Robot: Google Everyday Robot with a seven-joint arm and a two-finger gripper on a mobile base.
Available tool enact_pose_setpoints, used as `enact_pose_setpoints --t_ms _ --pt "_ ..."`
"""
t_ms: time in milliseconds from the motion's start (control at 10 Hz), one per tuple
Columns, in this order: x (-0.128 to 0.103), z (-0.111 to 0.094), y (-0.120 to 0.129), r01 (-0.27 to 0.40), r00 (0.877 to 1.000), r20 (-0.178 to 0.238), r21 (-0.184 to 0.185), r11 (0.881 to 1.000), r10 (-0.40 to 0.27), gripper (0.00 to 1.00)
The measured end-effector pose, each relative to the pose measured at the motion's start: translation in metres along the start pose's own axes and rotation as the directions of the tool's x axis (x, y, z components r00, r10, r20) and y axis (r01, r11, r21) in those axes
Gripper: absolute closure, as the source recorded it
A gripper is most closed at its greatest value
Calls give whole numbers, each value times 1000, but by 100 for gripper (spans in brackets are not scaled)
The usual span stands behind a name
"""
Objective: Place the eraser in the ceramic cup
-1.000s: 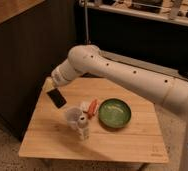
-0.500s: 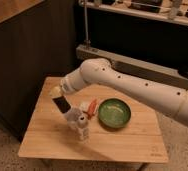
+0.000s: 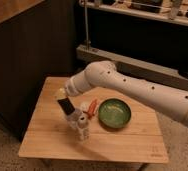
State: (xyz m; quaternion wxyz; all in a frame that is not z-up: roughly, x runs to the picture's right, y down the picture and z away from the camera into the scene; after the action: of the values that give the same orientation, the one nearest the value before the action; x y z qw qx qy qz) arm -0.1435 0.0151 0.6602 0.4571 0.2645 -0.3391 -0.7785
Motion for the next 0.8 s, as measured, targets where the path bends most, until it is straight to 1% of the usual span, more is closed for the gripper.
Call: enact_pose_setpoints --t_ms 100,200,300,400,500,800 --pt "-4 -6 5 -26 1000 -13 -15 1000 26 91" --pt "-11 -14 12 -67 997 -39 -29 997 66 91" --pt "-16 -20 17 -95 994 -60 -37 995 93 91" --pt "-20 -25 21 -111 992 -68 -41 993 108 91" --pt "-21 -24 21 -119 991 -64 -41 992 116 91" --pt "-31 -16 30 -142 990 -27 -46 989 141 91"
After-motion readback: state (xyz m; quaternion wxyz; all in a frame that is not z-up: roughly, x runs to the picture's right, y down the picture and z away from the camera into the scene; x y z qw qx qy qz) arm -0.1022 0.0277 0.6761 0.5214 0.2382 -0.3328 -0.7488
